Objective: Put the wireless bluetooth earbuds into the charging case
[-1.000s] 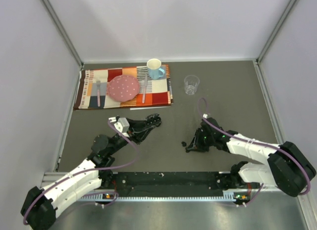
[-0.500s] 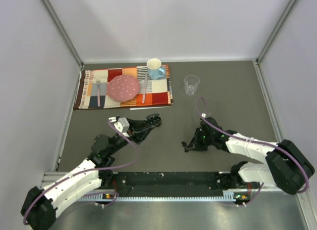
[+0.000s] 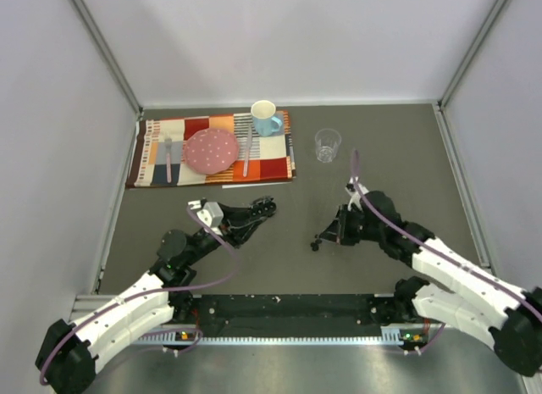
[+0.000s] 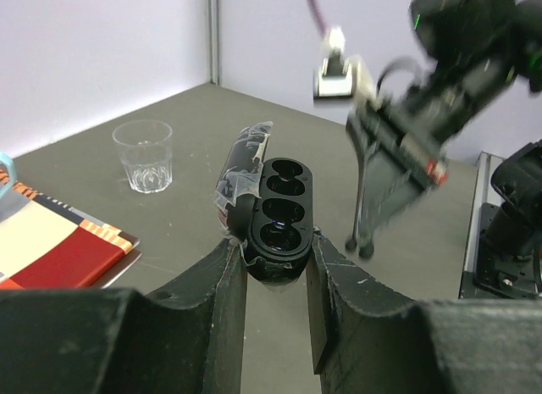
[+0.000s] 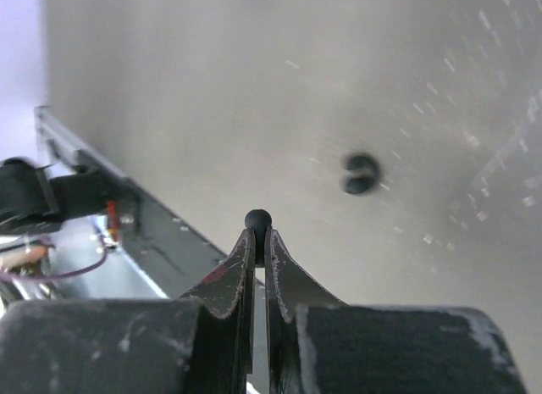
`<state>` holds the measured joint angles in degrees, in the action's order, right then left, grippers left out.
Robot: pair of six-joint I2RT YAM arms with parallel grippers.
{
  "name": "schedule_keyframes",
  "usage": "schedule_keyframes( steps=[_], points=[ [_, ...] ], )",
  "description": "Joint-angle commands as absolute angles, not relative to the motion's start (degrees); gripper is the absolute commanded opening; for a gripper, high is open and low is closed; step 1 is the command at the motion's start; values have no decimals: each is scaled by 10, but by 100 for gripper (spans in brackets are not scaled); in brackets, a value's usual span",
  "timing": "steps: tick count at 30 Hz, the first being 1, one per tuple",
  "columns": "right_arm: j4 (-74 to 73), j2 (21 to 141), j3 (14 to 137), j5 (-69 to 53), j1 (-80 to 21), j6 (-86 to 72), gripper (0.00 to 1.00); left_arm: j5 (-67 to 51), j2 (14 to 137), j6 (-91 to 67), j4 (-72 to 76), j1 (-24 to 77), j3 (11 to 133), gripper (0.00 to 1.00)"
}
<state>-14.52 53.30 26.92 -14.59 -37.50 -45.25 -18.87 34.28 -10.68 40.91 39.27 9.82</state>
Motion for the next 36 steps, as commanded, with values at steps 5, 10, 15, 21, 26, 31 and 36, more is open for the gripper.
schedule_keyframes(
  steps=[5,10,15,21,26,31,36],
  points=[
    [-216,463,505,-307,-378,-201,0,-271,353,-77,406,394,127,0],
    [-298,532,655,-395,-399,-86,0,-334,387,-85,407,393,148,0],
    [-413,605,786,-355,-466,38,0,-430,429,-112,403,393,190,0],
    [-467,656,836,-284,-522,104,0,-489,461,-120,391,393,224,0],
    [-468,664,856,-267,-539,126,0,-518,475,-117,355,394,249,0],
    [-474,681,868,-272,-561,138,0,-529,497,-125,345,393,259,0],
    [-481,695,873,-283,-573,146,0,-533,507,-127,341,393,269,0]
  ],
)
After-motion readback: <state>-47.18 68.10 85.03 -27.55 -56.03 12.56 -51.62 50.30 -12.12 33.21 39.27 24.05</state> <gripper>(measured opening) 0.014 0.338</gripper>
